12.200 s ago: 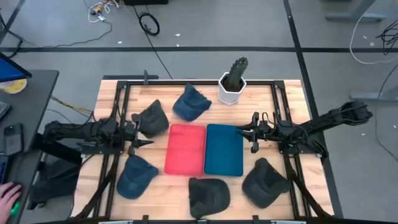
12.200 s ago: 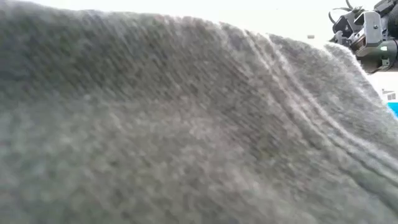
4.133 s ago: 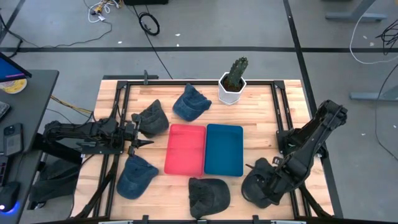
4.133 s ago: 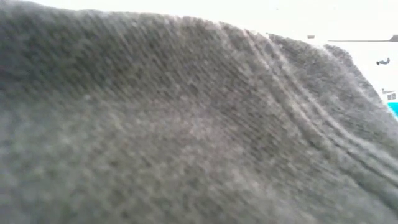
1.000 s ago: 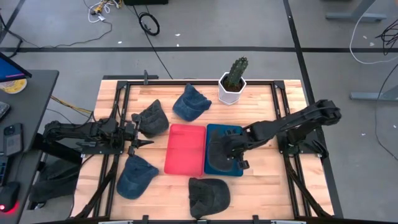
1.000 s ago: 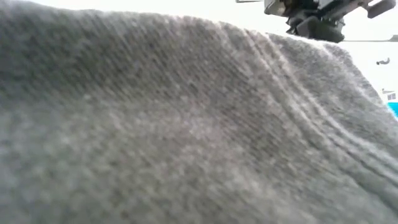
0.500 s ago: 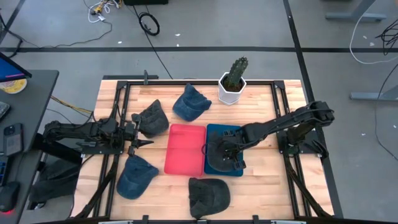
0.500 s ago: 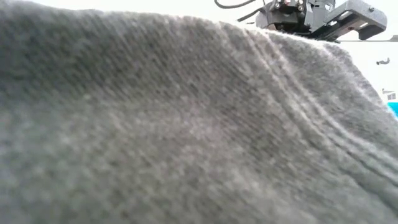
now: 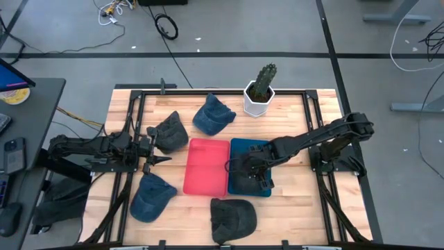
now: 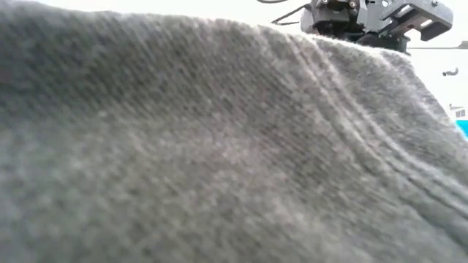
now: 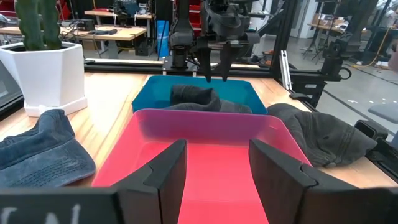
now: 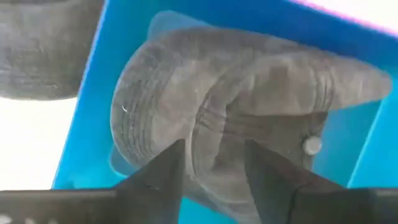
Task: Pick & Place hat
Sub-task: Put the bottom black cap into the blue bin
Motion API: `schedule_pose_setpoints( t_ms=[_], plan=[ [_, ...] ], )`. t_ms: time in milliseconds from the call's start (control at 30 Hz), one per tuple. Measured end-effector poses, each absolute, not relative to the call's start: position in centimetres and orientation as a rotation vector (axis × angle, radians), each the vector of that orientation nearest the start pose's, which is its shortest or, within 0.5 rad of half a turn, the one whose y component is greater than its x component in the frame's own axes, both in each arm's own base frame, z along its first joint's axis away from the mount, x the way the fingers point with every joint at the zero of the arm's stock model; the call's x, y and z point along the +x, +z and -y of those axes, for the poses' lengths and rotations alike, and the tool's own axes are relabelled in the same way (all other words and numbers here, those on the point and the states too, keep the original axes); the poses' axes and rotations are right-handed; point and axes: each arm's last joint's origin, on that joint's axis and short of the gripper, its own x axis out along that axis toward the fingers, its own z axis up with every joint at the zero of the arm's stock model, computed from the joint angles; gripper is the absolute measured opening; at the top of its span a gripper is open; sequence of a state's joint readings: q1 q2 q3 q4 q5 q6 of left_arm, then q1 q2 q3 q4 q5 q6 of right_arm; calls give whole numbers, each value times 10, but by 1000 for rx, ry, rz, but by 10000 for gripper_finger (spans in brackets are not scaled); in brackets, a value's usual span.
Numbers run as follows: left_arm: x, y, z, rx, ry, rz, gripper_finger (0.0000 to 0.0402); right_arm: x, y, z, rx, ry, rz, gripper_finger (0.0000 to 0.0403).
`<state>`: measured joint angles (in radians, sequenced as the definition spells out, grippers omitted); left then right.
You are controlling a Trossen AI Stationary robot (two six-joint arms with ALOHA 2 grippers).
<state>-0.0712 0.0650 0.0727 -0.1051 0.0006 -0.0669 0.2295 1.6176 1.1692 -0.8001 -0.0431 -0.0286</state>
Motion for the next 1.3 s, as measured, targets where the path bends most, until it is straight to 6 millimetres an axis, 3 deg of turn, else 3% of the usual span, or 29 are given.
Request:
schedule_pose_setpoints(
  t_ms=[367, 700, 933, 1100, 1300],
  plan=[
    [97, 173, 7, -63, -68, -101, 177, 319, 256, -82, -153, 289, -1060, 193],
    [97, 173, 7, -63, -68, -100, 177, 324, 270, -128, -393, 506, -773, 192],
    [97, 173, 7, -63, -69, -100, 177, 315, 274, -158, -459, 572, -689, 192],
    [97, 173, 7, -63, -68, -100, 177, 313, 289, -172, -478, 600, -652, 192],
    [97, 173, 7, -63, -68, -100, 177, 329, 297, -185, -540, 578, -736, 192]
  ],
)
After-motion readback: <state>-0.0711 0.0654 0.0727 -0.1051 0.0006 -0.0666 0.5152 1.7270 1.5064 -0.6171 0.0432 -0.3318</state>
